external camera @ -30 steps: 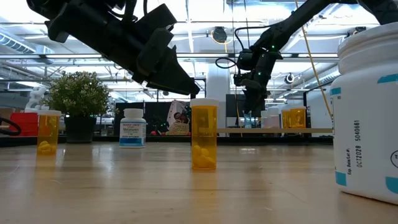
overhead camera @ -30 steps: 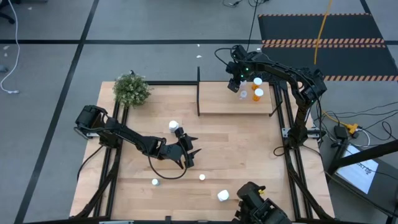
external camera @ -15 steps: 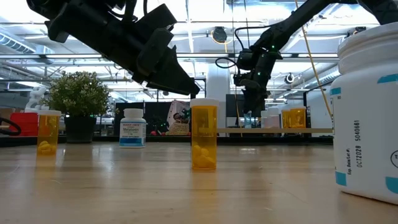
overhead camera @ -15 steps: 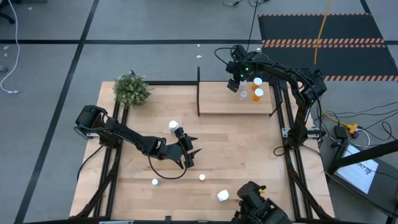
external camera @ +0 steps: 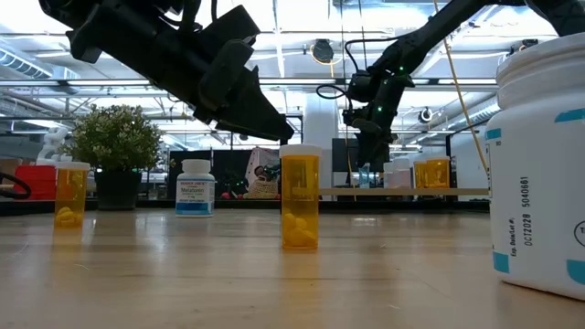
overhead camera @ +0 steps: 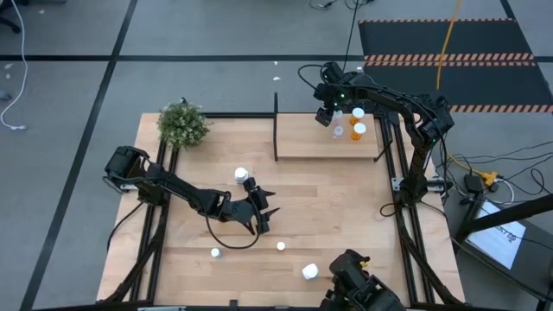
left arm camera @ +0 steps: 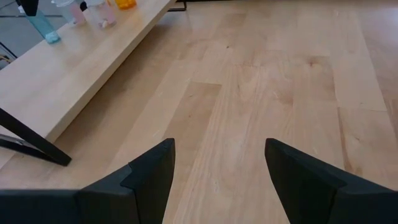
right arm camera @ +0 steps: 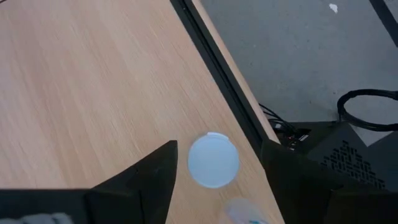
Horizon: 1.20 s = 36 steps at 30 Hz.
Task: Pick and place medicine bottles onto shelf by color
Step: Put the right blue pill bottle on the shelf
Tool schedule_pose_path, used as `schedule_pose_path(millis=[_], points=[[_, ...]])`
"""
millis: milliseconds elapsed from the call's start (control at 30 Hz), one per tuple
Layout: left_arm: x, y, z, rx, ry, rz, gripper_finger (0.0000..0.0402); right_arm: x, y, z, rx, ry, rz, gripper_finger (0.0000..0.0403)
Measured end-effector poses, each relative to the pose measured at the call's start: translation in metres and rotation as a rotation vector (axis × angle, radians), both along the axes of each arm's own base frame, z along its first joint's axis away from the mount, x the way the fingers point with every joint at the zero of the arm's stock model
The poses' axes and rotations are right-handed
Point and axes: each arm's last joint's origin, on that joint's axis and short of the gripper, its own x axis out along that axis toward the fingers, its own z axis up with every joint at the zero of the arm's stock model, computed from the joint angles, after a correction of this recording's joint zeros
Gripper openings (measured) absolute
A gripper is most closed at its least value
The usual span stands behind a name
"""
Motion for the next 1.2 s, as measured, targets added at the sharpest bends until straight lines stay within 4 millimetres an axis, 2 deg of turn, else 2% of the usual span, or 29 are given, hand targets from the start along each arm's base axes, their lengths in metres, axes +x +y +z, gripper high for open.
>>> schedule_pose_path(millis=[667, 1200], points=[[0.0000, 0.0001, 0.0000, 0.001, 0.000, 0.000, 0.0250, -0.0009, 0.0024, -0.0010, 0.018, 0.018, 0.018, 0.0226], [0.0001, 0.0001, 0.0000, 0.001, 0.000, 0.000, 0.0250, -0.0006, 0.0023, -0.0009, 0.014, 0.017, 0.025, 0.0143]])
